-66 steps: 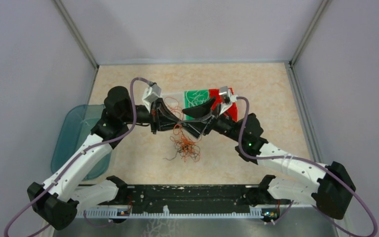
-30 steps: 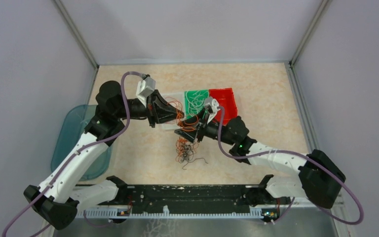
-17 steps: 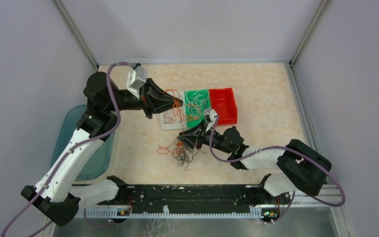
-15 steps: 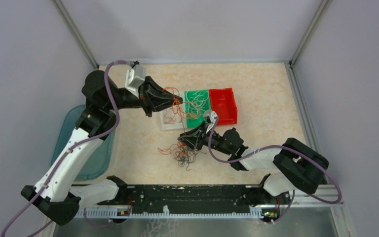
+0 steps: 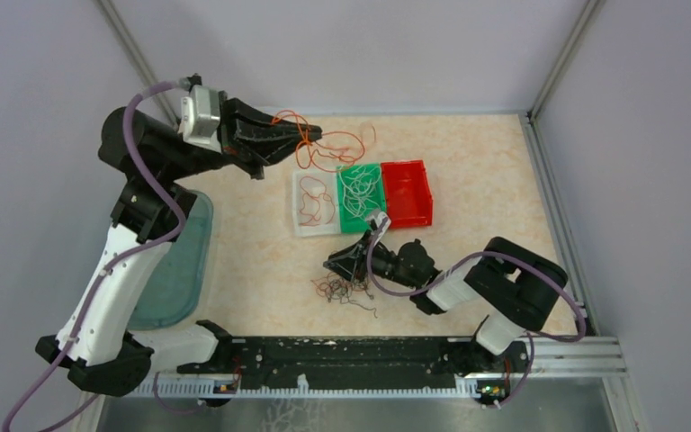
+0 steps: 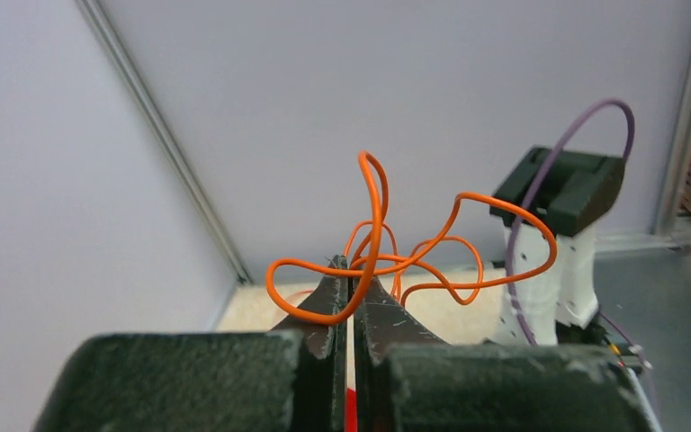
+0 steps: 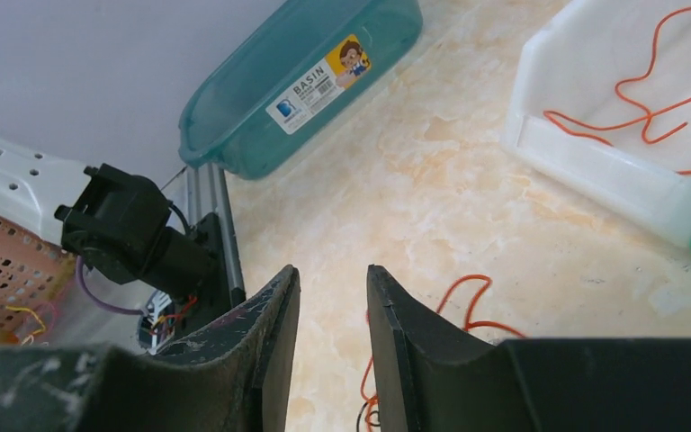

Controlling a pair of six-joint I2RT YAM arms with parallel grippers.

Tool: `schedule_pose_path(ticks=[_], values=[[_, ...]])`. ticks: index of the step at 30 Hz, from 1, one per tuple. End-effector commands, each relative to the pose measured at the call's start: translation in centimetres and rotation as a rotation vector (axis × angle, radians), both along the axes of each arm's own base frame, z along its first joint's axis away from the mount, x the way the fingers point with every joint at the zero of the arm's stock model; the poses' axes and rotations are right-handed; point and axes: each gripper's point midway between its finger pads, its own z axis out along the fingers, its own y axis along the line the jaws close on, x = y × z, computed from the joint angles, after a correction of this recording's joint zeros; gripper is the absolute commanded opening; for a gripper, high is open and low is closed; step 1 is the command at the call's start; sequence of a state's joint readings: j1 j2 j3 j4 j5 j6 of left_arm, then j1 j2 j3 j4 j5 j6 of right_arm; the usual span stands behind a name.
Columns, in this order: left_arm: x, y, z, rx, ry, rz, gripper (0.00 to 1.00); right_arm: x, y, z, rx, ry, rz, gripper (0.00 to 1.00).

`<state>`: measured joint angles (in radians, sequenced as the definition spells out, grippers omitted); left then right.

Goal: Untangle the cables
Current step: Untie the cable.

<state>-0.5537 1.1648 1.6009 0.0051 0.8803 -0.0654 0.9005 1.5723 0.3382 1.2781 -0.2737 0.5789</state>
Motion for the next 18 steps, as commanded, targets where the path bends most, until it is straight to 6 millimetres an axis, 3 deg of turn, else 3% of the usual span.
schedule_pose_path(ticks=[1,5,8,10,18], values=[[0.3,1.0,5.0,-0.103,-0.144,0.077,0.00,-0.8,0.9,1.1,0.052,-0.029,0.030,0.35],[1.1,2.3,8.2,-0.190,-0.249,0.193,0.00,-0.8,0.6,0.5,0.039,-0.023,0.008,0.37],[2.4,2.9,8.2,-0.199,-0.289,0.280,0.00,-0.4,-0.2,1.1,0.040,-0.044,-0.040,0.44],[3.7,2.9,6.8,-0.173,-0.279,0.328,0.00,-0.2,-0.7,1.5,0.025,-0.056,-0.063,0.46],[8.4,2.2,-2.8,-0.011,-0.178,0.447,0.00,1.6,-3.8,3.0,-0.120,-0.098,-0.227,0.60]])
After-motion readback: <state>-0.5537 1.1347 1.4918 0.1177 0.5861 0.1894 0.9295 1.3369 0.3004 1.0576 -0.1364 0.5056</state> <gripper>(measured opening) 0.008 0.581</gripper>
